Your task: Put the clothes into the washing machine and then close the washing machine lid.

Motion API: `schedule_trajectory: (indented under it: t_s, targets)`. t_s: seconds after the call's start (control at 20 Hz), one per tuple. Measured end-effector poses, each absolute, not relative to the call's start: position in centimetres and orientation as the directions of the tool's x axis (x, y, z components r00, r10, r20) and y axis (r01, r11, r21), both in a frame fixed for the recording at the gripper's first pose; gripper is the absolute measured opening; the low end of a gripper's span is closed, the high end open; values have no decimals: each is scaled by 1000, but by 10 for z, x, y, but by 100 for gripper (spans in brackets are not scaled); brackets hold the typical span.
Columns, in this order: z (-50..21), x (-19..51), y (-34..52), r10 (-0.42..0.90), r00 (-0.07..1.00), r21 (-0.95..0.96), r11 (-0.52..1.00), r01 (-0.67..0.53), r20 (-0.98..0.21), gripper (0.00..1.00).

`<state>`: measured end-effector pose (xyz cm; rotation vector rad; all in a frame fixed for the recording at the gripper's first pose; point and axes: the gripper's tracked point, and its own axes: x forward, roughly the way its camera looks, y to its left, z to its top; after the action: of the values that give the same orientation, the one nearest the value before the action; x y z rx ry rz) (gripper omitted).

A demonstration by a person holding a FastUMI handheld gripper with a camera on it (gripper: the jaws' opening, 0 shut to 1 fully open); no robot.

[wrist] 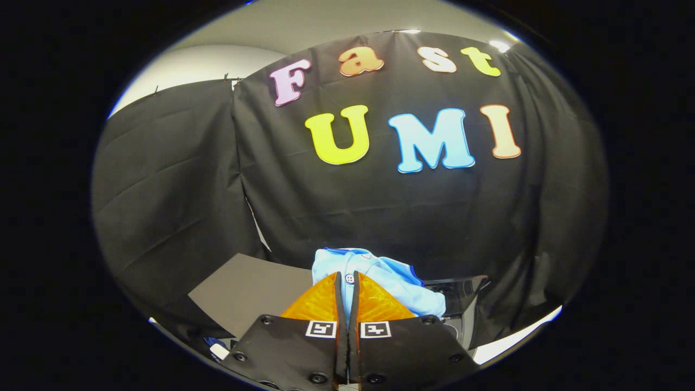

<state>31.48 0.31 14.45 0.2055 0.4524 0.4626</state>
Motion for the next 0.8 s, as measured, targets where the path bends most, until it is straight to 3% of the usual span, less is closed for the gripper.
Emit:
schedule_trajectory:
  t_s: [0.8]
  targets:
    - [23, 315, -30, 441, 732, 297, 896, -329, -519, 2]
